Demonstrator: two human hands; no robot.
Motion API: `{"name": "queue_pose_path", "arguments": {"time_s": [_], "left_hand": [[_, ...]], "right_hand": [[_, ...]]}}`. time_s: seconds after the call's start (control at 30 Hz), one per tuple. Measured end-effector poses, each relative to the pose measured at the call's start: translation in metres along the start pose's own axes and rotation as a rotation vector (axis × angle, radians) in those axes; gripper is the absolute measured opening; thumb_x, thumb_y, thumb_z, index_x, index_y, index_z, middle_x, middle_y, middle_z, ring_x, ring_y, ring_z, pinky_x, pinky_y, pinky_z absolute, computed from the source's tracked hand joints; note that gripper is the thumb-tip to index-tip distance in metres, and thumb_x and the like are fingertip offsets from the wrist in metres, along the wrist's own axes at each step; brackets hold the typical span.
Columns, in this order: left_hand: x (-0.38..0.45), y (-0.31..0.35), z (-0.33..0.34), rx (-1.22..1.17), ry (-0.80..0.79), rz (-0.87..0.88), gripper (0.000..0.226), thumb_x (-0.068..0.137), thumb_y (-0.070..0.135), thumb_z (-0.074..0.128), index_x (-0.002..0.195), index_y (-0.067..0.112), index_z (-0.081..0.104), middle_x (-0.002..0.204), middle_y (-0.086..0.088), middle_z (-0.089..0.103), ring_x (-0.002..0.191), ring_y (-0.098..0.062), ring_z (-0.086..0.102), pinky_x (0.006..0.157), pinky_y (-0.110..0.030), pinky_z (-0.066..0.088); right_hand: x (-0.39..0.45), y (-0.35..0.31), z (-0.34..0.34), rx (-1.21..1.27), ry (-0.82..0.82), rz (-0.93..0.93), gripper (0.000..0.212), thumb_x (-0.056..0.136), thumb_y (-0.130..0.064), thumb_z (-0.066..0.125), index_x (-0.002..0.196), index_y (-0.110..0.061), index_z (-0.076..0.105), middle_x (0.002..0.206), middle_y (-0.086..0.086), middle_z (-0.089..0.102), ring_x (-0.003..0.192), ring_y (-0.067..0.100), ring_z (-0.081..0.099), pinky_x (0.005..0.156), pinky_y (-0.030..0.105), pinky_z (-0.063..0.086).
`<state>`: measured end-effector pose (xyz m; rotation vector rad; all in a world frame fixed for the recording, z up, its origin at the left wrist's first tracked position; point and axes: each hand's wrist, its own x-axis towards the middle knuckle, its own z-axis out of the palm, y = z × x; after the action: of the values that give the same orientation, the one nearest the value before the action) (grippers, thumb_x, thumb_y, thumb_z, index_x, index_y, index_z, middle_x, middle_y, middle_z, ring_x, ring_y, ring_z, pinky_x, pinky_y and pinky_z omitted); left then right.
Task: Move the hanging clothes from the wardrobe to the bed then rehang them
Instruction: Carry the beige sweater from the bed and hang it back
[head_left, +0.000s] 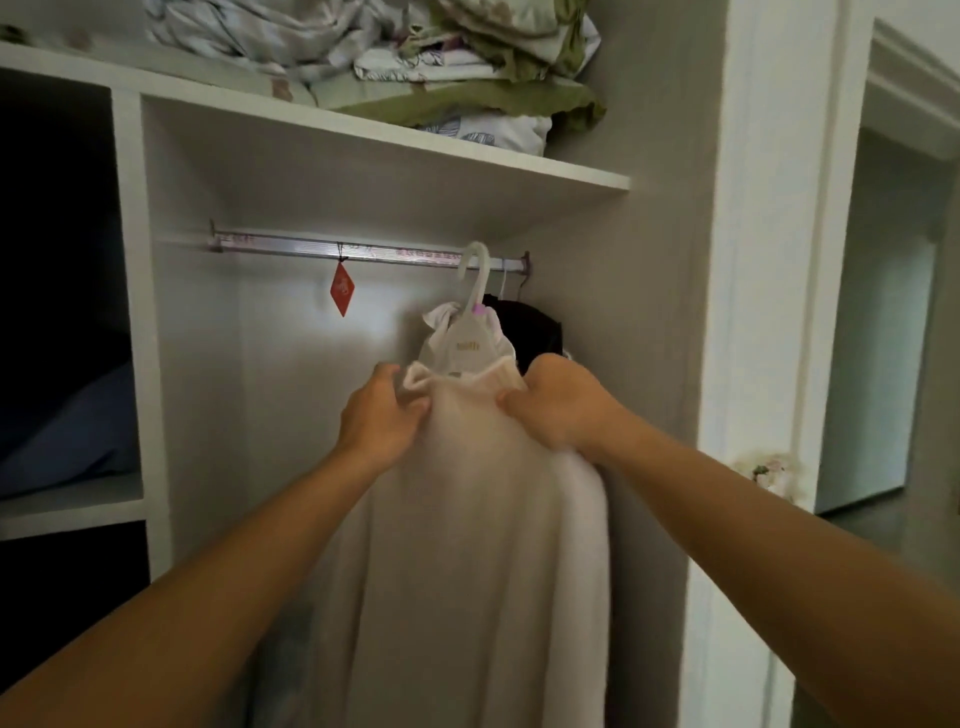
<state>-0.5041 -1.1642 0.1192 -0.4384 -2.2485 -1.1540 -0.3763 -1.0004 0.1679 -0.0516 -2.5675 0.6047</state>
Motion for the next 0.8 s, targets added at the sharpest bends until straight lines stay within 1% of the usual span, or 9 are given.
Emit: {"name": "queue_pose_path", "arguments": {"time_s": [0.07,0.13,0.3,0.4,0.43,0.53,0.57,0.67,0.8], "left_hand": [[0.014,-0.004,0.005,-0.039,-0.01,0.008,0.06,0.092,0.031,0.063,0.143,0.017,0.037,0.127,-0.013,0.059,0.113,-0.032,0.058,0.087,-0.035,0.046],[0.033,-0.01,0.011,-0.051,-0.015,0.015,0.063,0.091,0.032,0.064,0.145,0.018,0.035,0.129,-0.013,0.059,0.114,-0.032,0.058,0.09,-0.037,0.048],[0.087,-0.023,0.028,-0.03,-0.003,0.002,0.049,0.092,0.026,0.063,0.138,0.014,0.048,0.121,-0.014,0.062,0.111,-0.029,0.059,0.093,-0.036,0.047],[0.111,-0.031,0.037,-0.029,0.012,0.017,0.04,0.093,0.026,0.061,0.131,0.014,0.054,0.111,-0.011,0.065,0.105,-0.029,0.061,0.093,-0.037,0.049],[0.118,-0.033,0.04,-0.022,0.015,0.016,0.039,0.093,0.026,0.061,0.129,0.015,0.056,0.108,-0.01,0.066,0.103,-0.029,0.063,0.091,-0.036,0.049],[0.138,-0.04,0.051,-0.027,0.004,0.015,0.036,0.091,0.027,0.063,0.126,0.017,0.059,0.099,-0.006,0.066,0.097,-0.027,0.065,0.09,-0.038,0.051],[0.144,-0.041,0.054,-0.033,0.002,0.019,0.034,0.091,0.027,0.063,0.124,0.017,0.06,0.096,-0.005,0.066,0.095,-0.027,0.065,0.089,-0.038,0.052],[0.16,-0.043,0.063,-0.046,-0.004,0.041,0.032,0.092,0.027,0.064,0.122,0.017,0.062,0.089,-0.002,0.065,0.093,-0.026,0.065,0.088,-0.036,0.051],[0.17,-0.044,0.076,-0.038,-0.066,0.078,0.034,0.094,0.029,0.062,0.125,0.016,0.059,0.093,-0.001,0.064,0.096,-0.023,0.064,0.092,-0.037,0.05]], "right_hand": [[0.03,0.0,0.004,0.046,0.001,0.021,0.034,0.091,-0.02,0.054,0.062,-0.013,0.04,0.063,0.001,0.043,0.057,0.016,0.042,0.047,0.027,0.028],[0.063,0.003,0.009,0.098,0.01,0.04,0.026,0.09,-0.018,0.056,0.067,-0.014,0.043,0.07,0.002,0.047,0.063,0.016,0.046,0.05,0.027,0.032],[0.142,0.008,0.018,0.098,0.025,0.001,0.018,0.088,-0.014,0.055,0.072,-0.014,0.046,0.074,0.001,0.049,0.076,0.022,0.053,0.05,0.027,0.033],[0.182,0.009,0.021,0.079,0.017,-0.015,0.006,0.089,-0.013,0.052,0.09,-0.008,0.056,0.089,0.007,0.057,0.09,0.028,0.059,0.061,0.027,0.041],[0.195,0.01,0.023,0.073,0.015,-0.017,0.01,0.089,-0.012,0.052,0.094,-0.006,0.058,0.094,0.01,0.059,0.093,0.029,0.06,0.063,0.027,0.042],[0.227,0.009,0.029,0.023,0.003,-0.028,0.008,0.089,-0.012,0.053,0.084,-0.006,0.055,0.089,0.01,0.057,0.085,0.028,0.059,0.05,0.025,0.037],[0.237,0.008,0.031,0.009,0.0,-0.031,0.007,0.089,-0.013,0.053,0.089,-0.006,0.056,0.094,0.011,0.058,0.086,0.028,0.059,0.051,0.025,0.038],[0.263,0.007,0.04,0.005,0.011,-0.017,0.027,0.09,-0.012,0.054,0.115,-0.002,0.059,0.118,0.016,0.061,0.107,0.03,0.061,0.07,0.027,0.043],[0.288,0.006,0.048,-0.05,0.017,-0.003,0.028,0.089,-0.011,0.053,0.115,-0.001,0.058,0.122,0.017,0.061,0.109,0.031,0.06,0.071,0.027,0.04]]}}
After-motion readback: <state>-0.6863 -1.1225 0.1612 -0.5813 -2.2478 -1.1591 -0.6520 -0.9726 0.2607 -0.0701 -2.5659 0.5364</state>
